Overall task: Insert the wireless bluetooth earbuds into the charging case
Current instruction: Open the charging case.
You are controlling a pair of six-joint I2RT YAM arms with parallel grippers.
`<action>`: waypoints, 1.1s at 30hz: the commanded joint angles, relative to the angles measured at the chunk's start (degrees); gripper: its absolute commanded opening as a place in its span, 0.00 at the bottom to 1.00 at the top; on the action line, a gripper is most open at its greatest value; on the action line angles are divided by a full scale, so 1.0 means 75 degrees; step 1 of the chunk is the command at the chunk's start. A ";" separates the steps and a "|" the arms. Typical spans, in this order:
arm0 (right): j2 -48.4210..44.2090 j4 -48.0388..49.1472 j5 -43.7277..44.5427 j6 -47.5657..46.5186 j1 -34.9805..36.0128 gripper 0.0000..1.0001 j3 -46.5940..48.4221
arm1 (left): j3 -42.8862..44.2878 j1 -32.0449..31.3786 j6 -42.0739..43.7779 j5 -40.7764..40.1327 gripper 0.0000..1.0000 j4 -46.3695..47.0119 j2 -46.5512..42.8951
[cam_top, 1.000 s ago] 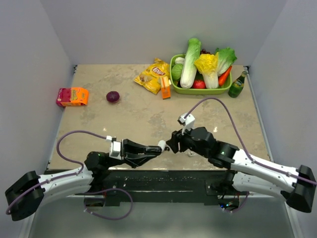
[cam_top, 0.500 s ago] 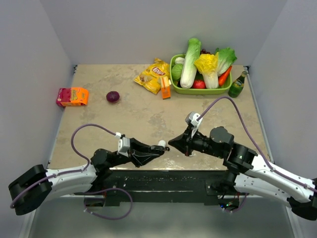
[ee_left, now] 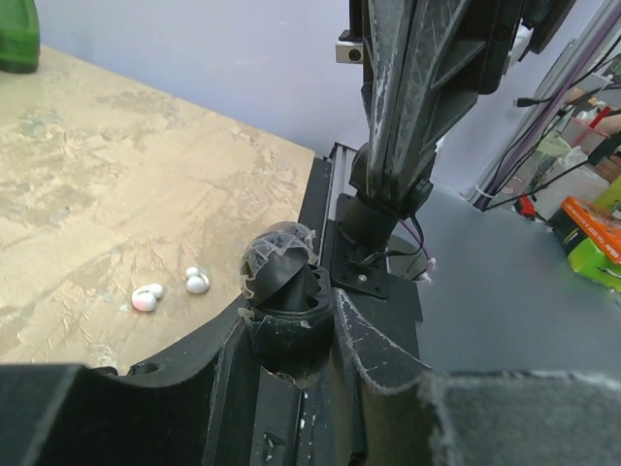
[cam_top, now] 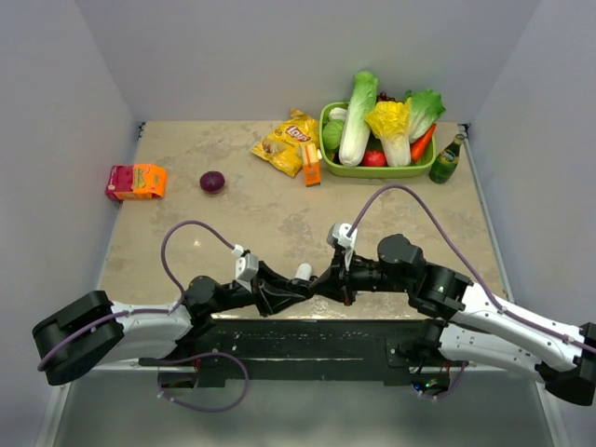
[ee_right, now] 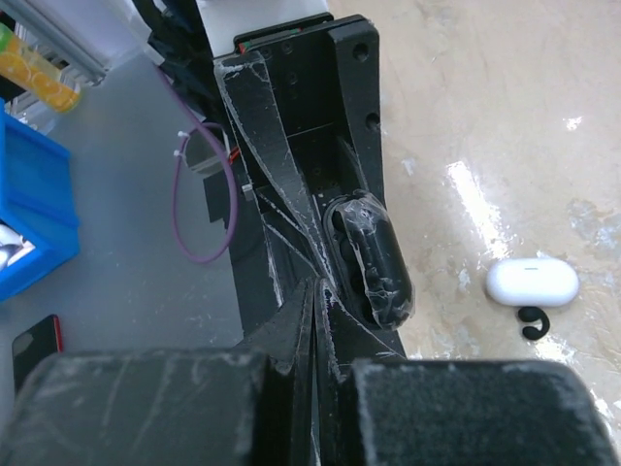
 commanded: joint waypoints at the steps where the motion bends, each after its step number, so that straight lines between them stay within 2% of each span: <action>1: 0.0089 -0.0195 -0.0223 -0.0187 0.0076 0.00 0.0304 | -0.0618 0.0001 -0.0150 0.0217 0.00 0.1362 0.0080; 9: 0.0534 -0.0488 -0.0188 -0.0269 0.0134 0.00 0.0444 | -0.0500 0.0001 -0.0091 0.0264 0.00 0.1128 0.0045; 18: 0.0617 -0.0605 0.0503 -0.0117 0.0158 0.00 0.0562 | -0.0465 0.0001 0.0014 0.0358 0.00 0.1034 0.0034; 27: 0.0511 -0.0547 0.1031 0.0129 0.0146 0.00 0.0433 | -0.0758 -0.0011 0.0026 0.0569 0.00 0.1678 -0.0025; 33: 0.0383 -0.0477 0.0985 0.0059 0.0146 0.00 0.0538 | -0.0840 -0.0011 0.0061 0.0511 0.00 0.1573 -0.0224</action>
